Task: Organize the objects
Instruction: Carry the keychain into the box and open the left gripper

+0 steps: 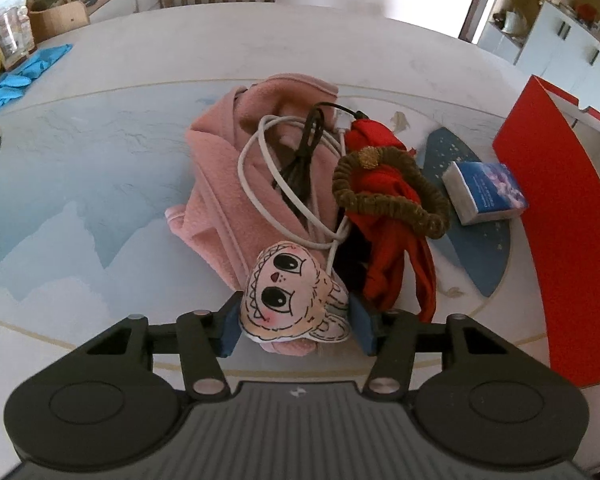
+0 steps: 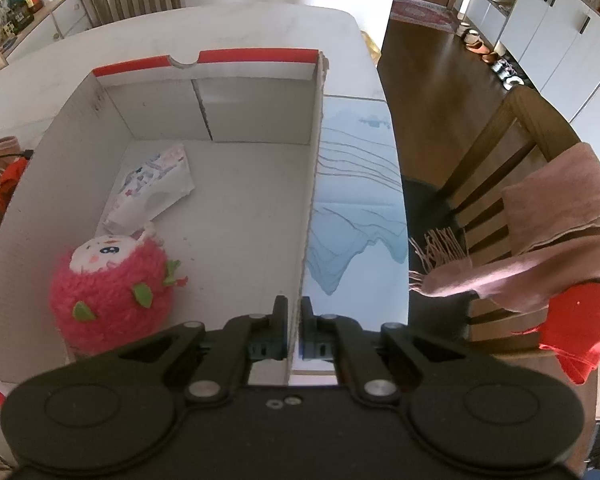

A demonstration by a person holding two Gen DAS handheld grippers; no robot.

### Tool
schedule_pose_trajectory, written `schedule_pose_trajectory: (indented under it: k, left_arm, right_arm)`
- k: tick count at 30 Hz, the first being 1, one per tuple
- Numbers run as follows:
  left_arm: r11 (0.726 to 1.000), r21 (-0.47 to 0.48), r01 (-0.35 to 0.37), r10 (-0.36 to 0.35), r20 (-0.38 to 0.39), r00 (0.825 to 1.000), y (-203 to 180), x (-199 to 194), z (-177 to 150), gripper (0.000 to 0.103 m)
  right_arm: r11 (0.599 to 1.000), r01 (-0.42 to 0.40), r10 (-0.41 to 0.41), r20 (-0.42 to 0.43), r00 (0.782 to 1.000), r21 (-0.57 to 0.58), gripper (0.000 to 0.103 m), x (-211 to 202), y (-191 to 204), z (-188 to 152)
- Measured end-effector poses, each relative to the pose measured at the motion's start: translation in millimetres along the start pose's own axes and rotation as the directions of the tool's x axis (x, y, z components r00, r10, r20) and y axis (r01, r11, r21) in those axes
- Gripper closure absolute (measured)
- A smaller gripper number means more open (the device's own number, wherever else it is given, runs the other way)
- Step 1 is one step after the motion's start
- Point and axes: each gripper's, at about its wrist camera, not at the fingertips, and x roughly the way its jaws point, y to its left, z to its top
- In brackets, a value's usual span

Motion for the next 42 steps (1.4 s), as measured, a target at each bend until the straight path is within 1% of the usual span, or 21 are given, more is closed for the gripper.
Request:
schedule_pose_trajectory:
  k: [3,8,14,19,24,32,38,42]
  left_arm:
    - [1.000,-0.003,-0.012,0.012,0.002,1.000,-1,-6,0,0.053]
    - [1.000,-0.021,0.007,-0.007,0.011,1.000,-4,-25,3,0.053]
    - [0.997,0.007,0.076,-0.076,0.053,0.996,-25,-53,16,0.053]
    - [0.984,0.087,0.153,-0.160,0.079,0.984,-60,-69,33,0.053]
    - [0.956,0.192,0.223,-0.239,0.064,0.969,-103,-69,49,0.053]
    - [0.903,0.302,0.305,-0.325,0.019,0.945,-166,-57,74,0.053]
    - [0.852,0.399,0.338,-0.356,-0.031,0.934,-219,-44,89,0.053]
    - [0.826,0.447,0.343,-0.343,-0.084,0.935,-251,-21,97,0.053]
  right_arm:
    - [1.000,-0.002,0.002,0.003,1.000,0.000,0.100,-1,-1,0]
    - [1.000,-0.008,0.008,0.001,1.000,0.008,0.100,-1,-2,0]
    - [1.000,-0.013,0.013,0.003,1.000,0.014,0.100,-3,-3,1]
    - [1.000,-0.016,0.016,0.007,1.000,0.008,0.100,-3,-1,0]
    - [1.000,-0.018,0.017,0.010,1.000,0.010,0.100,-5,0,0]
    - [1.000,0.000,0.000,0.013,1.000,0.015,0.101,-5,2,0]
    - [1.000,0.017,-0.018,0.007,1.000,0.018,0.102,-7,5,0]
    - [0.999,0.015,-0.015,-0.001,1.000,0.029,0.102,-8,5,-2]
